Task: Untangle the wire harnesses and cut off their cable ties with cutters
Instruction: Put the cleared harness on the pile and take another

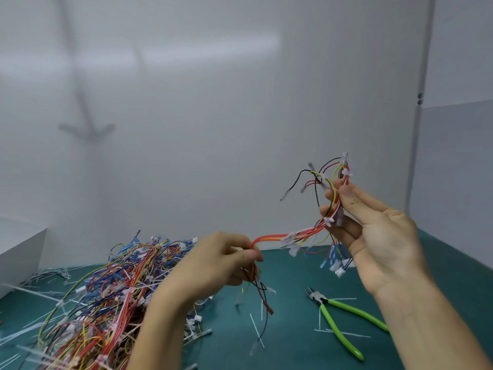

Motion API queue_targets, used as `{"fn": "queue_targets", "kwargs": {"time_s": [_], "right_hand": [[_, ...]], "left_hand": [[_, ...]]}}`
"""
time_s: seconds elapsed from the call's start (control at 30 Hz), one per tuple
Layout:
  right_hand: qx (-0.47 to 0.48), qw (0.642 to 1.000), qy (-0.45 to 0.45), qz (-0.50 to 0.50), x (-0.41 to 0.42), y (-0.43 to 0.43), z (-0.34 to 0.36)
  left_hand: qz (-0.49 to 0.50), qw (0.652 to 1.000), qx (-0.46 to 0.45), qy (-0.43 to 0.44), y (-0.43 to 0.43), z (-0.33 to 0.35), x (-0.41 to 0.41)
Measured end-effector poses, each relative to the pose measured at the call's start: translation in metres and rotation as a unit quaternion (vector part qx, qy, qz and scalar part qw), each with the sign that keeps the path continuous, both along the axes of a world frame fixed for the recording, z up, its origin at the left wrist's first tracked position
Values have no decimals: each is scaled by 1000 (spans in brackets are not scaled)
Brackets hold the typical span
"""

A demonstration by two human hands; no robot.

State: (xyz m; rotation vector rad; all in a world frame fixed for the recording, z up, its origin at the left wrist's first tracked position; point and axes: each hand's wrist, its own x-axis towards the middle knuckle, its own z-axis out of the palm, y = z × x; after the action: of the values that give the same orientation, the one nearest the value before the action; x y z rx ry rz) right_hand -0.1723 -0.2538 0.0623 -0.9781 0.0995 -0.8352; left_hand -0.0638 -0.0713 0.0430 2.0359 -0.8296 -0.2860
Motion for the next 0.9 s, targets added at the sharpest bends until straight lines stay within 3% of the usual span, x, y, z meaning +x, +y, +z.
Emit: {"fn": "queue_targets", "kwargs": {"time_s": [0.2,0.27,0.4,0.43,0.5,0.6,0.67,0.8,0.9], "right_hand": [[-35,999,-3,20,1,0,-1],[-46,999,-10,19,-1,0,0],[-119,993,-12,-13,-3,1,0],[-145,989,-11,-21,-3,3,0],[-196,980,-8,-23,-2,8,0],[-271,963,8,-1,1,14,-1],[-340,939,38,-7,4,16,-4],[-481,872,71,-52,5,20,-11],[-594,782,108,-154,3,19,-12]], "left_hand": [[-1,994,-95,49,2,8,-6],[-24,996,-67,50,2,7,-6],[-51,994,82,-46,3,4,-8],[-35,996,63,-54,0,5,-8],[21,997,-77,-15,-8,8,-10],[18,952,-290,100,-17,14,-17],[-7,924,-358,135,-18,19,-22],[29,906,-403,127,-25,19,-27],[57,900,-414,124,-31,17,-30]]}}
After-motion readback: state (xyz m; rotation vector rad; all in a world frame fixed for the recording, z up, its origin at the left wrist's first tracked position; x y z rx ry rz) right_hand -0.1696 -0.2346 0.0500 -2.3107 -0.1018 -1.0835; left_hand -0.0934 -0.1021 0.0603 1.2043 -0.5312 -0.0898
